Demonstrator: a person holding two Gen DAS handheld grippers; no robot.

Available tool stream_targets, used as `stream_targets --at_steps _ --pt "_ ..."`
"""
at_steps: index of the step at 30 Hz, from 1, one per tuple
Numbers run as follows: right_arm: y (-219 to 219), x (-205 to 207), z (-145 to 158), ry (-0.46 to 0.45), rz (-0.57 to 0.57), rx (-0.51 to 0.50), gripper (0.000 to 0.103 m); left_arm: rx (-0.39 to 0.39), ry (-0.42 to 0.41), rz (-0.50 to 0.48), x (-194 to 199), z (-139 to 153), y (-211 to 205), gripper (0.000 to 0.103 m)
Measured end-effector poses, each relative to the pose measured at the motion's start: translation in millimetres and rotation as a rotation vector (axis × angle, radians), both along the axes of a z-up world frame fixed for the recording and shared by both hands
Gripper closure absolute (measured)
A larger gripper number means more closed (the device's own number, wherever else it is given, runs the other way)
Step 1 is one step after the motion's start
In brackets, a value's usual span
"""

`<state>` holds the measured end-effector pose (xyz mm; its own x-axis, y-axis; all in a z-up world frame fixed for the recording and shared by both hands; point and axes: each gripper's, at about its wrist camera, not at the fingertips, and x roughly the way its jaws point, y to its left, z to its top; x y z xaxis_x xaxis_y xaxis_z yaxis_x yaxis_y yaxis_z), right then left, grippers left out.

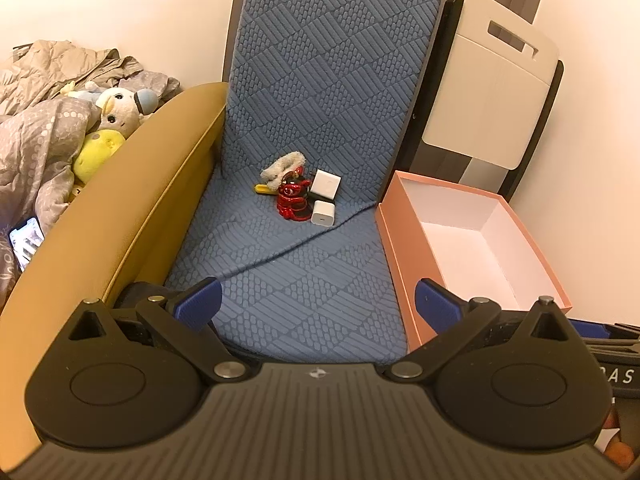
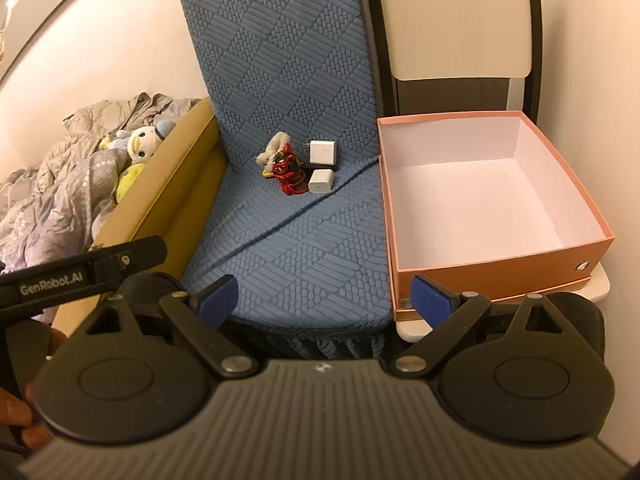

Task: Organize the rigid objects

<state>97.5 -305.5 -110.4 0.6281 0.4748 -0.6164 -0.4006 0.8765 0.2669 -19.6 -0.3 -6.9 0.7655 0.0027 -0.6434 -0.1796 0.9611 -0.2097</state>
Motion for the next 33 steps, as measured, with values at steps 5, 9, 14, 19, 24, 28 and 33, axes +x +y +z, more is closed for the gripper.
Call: stream_targets --at_steps 5,9,14,19,24,28,33 --pt "-2.4 -0.3 0.6 -0.025 0.013 -0.007 0.009 0.008 0.000 0.001 2.6 -0.9 -2.1 0.000" --pt "-0.3 2.7 -3.9 -0.026 0.014 -0.013 0.009 0.003 0.005 0.007 7.9 -6.6 -0.7 0.000" --pt "-0.7 12.3 -14.1 -0.022 0.006 -0.009 0.009 0.004 0.010 0.008 21.0 -16.4 4.1 0.000" --pt "1.8 26.8 -27.3 -0.015 0.010 0.008 0.022 0.001 0.006 -0.004 46.0 -28.6 11.2 0.000" --pt "10.7 43.2 -42.4 -0.004 0.008 0.007 0.025 -0.011 0.017 -0.006 74.4 -45.5 18.7 0.000" --pt "21.9 55.0 -55.6 0.013 0.014 0.008 0.029 -0.001 0.014 -0.013 100.1 -60.5 22.0 0.000" --pt "46.8 68.8 -70.7 -0.001 0.043 -0.018 0.033 0.032 -0.013 -0.013 130.6 -73.9 28.2 0.000"
